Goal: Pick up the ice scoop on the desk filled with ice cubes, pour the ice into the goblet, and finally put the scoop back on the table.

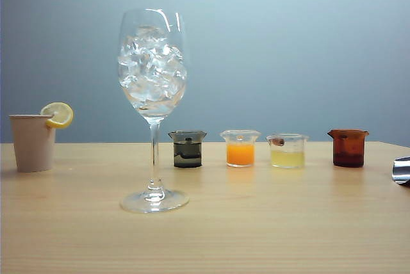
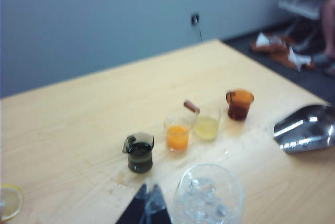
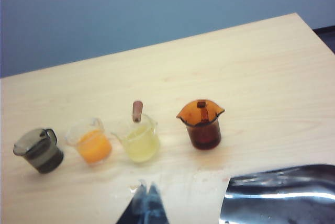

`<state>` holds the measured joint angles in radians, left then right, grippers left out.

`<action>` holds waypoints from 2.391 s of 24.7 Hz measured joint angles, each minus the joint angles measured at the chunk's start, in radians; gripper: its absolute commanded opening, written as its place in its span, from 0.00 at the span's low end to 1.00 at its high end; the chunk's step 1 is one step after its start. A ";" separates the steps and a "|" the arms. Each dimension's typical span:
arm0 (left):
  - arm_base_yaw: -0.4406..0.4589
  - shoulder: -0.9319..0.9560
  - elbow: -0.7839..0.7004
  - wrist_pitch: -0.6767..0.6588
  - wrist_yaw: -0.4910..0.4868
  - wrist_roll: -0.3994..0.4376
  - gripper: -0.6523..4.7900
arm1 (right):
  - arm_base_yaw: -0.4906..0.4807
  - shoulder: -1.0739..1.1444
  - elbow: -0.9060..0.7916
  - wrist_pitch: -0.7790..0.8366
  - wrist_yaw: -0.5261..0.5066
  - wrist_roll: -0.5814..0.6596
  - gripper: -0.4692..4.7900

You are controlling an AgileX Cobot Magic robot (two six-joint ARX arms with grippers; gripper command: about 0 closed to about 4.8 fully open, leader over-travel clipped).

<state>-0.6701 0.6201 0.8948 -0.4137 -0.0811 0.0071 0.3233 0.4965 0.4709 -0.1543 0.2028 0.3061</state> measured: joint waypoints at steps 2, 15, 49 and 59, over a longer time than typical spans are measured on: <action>0.000 -0.058 -0.072 0.052 0.000 0.000 0.11 | 0.028 0.000 -0.037 0.034 0.003 -0.002 0.08; 0.000 -0.363 -0.505 0.254 -0.001 0.001 0.11 | 0.033 -0.002 -0.176 0.164 -0.032 -0.074 0.15; 0.432 -0.624 -0.757 0.437 0.124 -0.049 0.11 | 0.032 -0.002 -0.176 0.167 -0.012 -0.071 0.15; 0.595 -0.619 -0.855 0.407 0.107 -0.045 0.11 | 0.032 -0.002 -0.176 0.165 -0.001 -0.071 0.15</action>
<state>-0.0750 0.0013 0.0399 -0.0071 0.0257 -0.0380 0.3553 0.4950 0.2947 0.0109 0.2020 0.2352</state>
